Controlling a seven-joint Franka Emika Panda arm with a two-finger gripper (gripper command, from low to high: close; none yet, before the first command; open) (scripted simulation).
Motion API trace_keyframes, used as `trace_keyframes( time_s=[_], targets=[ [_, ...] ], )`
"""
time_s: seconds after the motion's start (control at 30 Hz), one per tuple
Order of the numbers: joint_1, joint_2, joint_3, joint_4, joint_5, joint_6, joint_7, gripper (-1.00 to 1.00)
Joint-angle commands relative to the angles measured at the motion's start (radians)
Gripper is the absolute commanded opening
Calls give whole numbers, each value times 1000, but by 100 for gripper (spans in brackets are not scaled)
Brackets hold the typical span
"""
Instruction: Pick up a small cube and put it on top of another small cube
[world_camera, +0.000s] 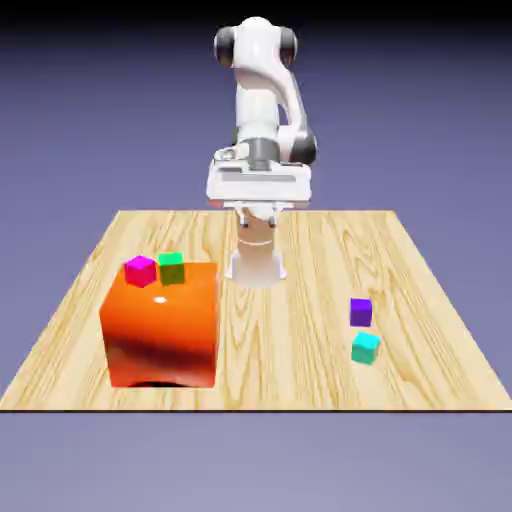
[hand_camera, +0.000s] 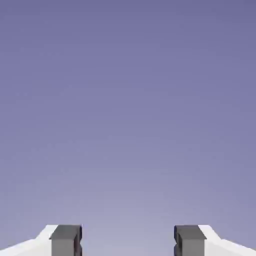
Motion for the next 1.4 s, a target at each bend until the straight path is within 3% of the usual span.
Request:
trace_keyframes(
  time_s=[0.0,1.37],
  targets=[
    [-10,2,36,-4,-4,2,34,0],
    [-410,69,1522,-157,-153,98,1444,0]
  ],
)
